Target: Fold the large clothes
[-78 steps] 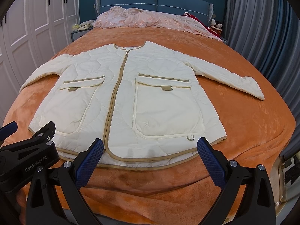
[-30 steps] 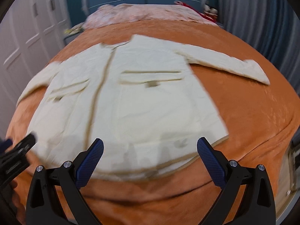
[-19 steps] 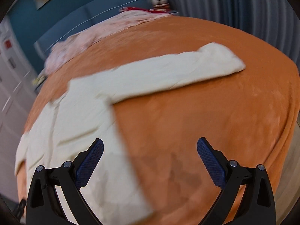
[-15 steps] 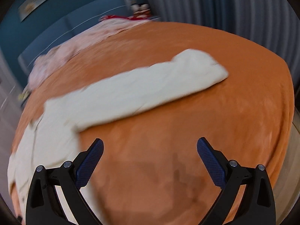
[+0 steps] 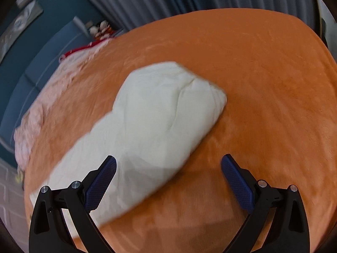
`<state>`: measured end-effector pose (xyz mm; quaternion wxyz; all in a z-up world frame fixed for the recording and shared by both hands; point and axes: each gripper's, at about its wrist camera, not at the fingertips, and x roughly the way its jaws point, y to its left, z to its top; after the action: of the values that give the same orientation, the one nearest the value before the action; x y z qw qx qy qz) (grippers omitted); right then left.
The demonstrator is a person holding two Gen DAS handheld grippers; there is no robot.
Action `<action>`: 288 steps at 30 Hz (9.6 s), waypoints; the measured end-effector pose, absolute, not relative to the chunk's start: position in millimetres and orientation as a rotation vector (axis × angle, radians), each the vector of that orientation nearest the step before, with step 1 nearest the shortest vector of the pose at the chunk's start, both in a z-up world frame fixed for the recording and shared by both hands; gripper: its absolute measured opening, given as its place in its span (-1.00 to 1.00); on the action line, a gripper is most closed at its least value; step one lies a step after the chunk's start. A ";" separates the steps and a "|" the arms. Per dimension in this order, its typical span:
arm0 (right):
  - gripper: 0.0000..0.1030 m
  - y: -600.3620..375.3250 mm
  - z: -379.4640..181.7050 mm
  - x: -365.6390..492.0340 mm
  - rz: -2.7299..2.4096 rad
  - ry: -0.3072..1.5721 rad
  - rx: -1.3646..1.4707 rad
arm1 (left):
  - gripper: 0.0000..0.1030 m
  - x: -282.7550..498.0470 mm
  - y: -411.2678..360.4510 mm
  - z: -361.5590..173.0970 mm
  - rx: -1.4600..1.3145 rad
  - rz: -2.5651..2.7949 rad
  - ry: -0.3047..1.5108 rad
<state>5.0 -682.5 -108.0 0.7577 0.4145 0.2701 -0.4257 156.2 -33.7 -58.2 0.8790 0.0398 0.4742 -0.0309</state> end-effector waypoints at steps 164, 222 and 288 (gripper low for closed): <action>-0.53 -160.5 -104.4 235.4 -0.183 0.834 -0.004 | -0.91 358.6 348.7 -9.4 -0.797 0.032 0.711; -0.97 -331.1 54.6 208.0 -0.192 0.633 0.415 | 0.22 342.5 126.6 -98.7 -1.049 -0.245 0.992; -0.61 -228.4 -102.4 244.5 -0.166 0.852 0.147 | -0.11 291.1 -53.4 -105.3 0.024 -0.204 0.807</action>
<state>244.5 -228.4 -102.4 0.9046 0.0712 0.4125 -0.0802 291.1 -53.4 -105.3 0.9146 0.0119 0.3920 -0.0989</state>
